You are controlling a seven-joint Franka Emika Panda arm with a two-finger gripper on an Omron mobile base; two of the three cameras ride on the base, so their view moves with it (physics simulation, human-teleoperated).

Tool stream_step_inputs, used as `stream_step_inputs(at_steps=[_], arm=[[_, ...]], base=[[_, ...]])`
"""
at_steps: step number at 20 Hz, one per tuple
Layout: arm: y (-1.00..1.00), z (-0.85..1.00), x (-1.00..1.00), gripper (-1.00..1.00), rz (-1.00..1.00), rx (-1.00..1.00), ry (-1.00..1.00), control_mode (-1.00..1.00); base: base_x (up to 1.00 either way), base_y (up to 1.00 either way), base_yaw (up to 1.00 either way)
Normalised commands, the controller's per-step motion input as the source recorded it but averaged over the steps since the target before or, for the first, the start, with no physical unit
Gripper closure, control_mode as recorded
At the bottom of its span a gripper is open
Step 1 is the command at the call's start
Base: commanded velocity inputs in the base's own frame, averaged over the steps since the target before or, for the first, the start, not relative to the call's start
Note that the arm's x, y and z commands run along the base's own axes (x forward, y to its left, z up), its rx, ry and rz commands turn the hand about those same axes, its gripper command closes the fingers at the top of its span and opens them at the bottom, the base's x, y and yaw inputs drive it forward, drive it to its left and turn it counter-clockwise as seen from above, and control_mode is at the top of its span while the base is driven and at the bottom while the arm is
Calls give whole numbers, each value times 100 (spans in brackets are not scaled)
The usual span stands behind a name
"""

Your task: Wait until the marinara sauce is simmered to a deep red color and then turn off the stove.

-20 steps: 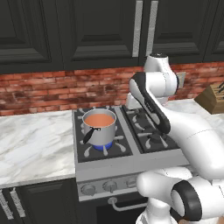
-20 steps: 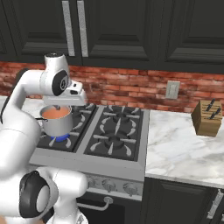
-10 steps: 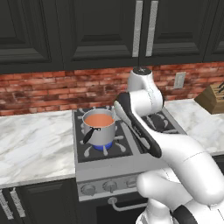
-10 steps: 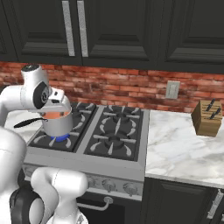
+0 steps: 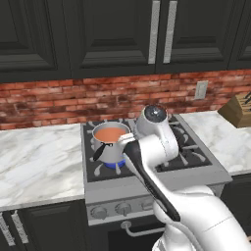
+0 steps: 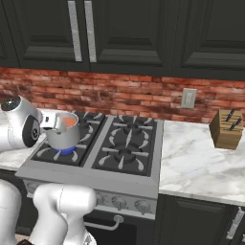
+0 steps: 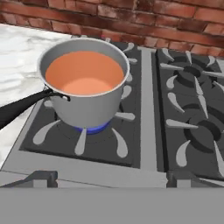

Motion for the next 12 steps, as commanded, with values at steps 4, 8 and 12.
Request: stream_step_inputs(at_steps=[4, 8, 12], arm=[[31, -10, -37, -100, 0, 0, -32, -100], [27, -14, -44, -100, 0, 0, -29, -100], [18, -22, -44, -100, 0, 0, -17, -100]], base=[[0, 0, 0], [0, 0, 0], [0, 0, 0]])
